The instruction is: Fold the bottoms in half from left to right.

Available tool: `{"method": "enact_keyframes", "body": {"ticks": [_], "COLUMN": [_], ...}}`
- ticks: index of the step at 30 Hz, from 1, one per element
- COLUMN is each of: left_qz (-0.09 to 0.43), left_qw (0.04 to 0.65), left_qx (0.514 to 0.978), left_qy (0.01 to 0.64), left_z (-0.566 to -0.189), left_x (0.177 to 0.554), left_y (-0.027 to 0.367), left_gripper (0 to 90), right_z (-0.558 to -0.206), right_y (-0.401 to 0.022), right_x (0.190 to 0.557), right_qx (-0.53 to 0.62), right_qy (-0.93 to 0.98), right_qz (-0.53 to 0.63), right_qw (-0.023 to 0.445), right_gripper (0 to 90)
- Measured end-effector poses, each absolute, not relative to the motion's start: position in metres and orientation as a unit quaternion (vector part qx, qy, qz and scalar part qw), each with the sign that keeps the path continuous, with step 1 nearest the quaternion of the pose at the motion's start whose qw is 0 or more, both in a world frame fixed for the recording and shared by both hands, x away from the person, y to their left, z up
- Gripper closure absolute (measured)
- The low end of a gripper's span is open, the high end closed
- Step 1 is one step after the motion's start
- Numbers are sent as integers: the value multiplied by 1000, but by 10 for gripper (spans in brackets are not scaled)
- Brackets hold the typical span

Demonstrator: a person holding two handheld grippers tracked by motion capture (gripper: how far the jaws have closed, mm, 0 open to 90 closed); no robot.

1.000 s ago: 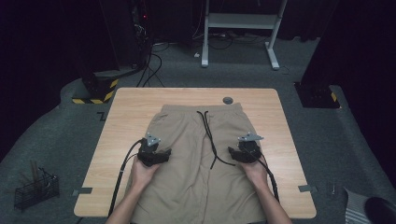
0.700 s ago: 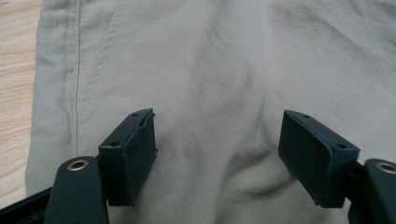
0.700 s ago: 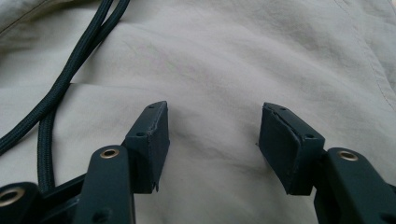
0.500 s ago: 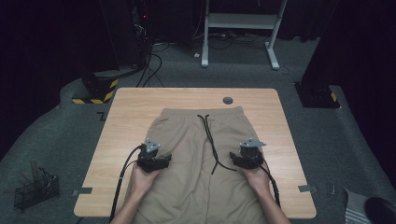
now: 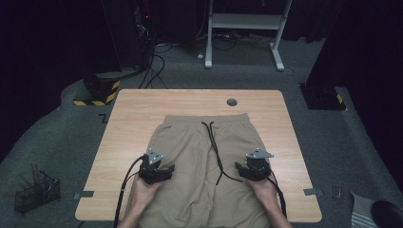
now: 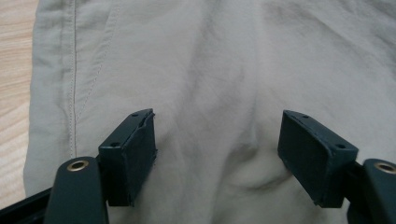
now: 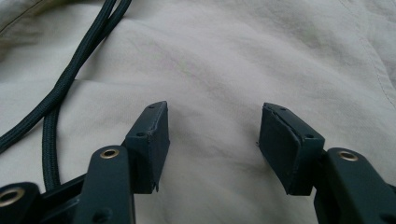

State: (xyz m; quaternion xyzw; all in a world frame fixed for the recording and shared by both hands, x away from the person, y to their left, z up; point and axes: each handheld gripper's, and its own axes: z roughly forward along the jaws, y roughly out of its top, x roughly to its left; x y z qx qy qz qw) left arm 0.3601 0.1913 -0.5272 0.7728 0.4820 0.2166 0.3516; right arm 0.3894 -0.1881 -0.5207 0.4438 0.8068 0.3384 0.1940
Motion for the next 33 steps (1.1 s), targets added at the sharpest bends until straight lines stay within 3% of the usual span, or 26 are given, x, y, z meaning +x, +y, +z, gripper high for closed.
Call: {"method": "enact_keyframes", "body": {"ticks": [16, 22, 27, 33], "left_qz": [205, 209, 215, 204], "left_qw": [341, 336, 330, 319], "left_qx": [782, 786, 780, 791], "left_qy": [479, 475, 485, 480], "left_z": [-524, -507, -504, -512], "left_x": [347, 374, 407, 412], "left_y": [189, 180, 175, 173], "left_gripper": [273, 299, 311, 319], "right_z": [-517, -507, -507, -517], "right_y": [-189, -178, -163, -162], "right_x": [375, 387, 418, 425], "right_qx": [442, 435, 449, 458], "right_qy": [815, 811, 801, 801], "right_qz": [326, 339, 345, 339], "right_qw": [186, 195, 194, 183], "right_gripper": [431, 459, 472, 471]}}
